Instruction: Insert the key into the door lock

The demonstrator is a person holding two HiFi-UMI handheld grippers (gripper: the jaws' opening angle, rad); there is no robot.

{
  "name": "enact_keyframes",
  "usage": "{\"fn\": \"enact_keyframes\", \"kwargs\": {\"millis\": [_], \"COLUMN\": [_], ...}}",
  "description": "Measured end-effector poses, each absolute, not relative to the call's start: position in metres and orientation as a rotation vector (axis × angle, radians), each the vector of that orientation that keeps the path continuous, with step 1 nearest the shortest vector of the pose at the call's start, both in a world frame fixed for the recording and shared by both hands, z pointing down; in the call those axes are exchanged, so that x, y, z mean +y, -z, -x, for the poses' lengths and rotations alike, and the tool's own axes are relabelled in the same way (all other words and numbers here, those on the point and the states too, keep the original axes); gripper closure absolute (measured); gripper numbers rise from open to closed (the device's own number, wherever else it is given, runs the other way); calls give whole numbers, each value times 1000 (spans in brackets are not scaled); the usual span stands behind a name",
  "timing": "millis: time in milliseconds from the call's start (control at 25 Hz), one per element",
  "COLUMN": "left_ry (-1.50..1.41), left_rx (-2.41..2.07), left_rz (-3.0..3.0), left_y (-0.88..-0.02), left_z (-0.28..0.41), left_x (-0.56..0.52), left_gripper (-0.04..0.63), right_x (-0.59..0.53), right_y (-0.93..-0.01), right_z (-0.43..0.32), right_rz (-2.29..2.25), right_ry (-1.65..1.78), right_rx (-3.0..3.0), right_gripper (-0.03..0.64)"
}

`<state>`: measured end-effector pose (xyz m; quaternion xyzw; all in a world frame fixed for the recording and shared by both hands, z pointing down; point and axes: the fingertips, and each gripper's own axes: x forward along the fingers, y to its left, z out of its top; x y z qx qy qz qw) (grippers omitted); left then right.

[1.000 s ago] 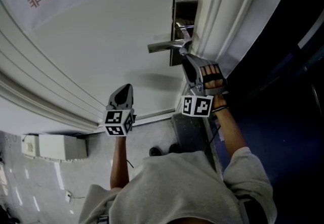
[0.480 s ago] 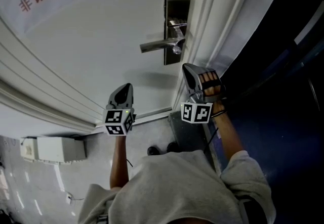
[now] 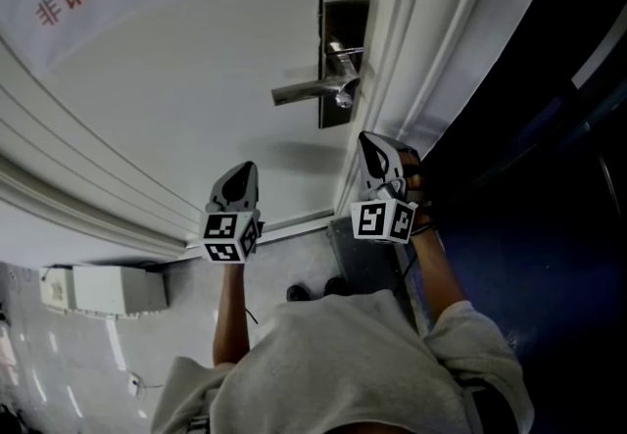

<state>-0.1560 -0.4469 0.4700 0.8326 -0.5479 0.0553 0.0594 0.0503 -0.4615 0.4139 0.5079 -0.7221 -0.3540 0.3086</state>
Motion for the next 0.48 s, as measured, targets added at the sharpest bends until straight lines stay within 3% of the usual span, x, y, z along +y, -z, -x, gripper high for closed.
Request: {"fn": "enact_keyframes", "kwargs": {"millis": [280,480], "left_ry": [-166,-179], "left_rx": [-1680,-1696], "left_rz": [-2505,-2493], "left_y": [-471,-470], "left_z": [162,168], "left_x": [-445,-441], "left_gripper": [578,578], "right_x": [-459,-461], "right_y": [-431,-438], "right_z": [-55,-58], "right_rz": [-1526,-1564], "right_ry": [413,250], "right_rx": [-2304,-2405], "right_gripper": [591,592]}}
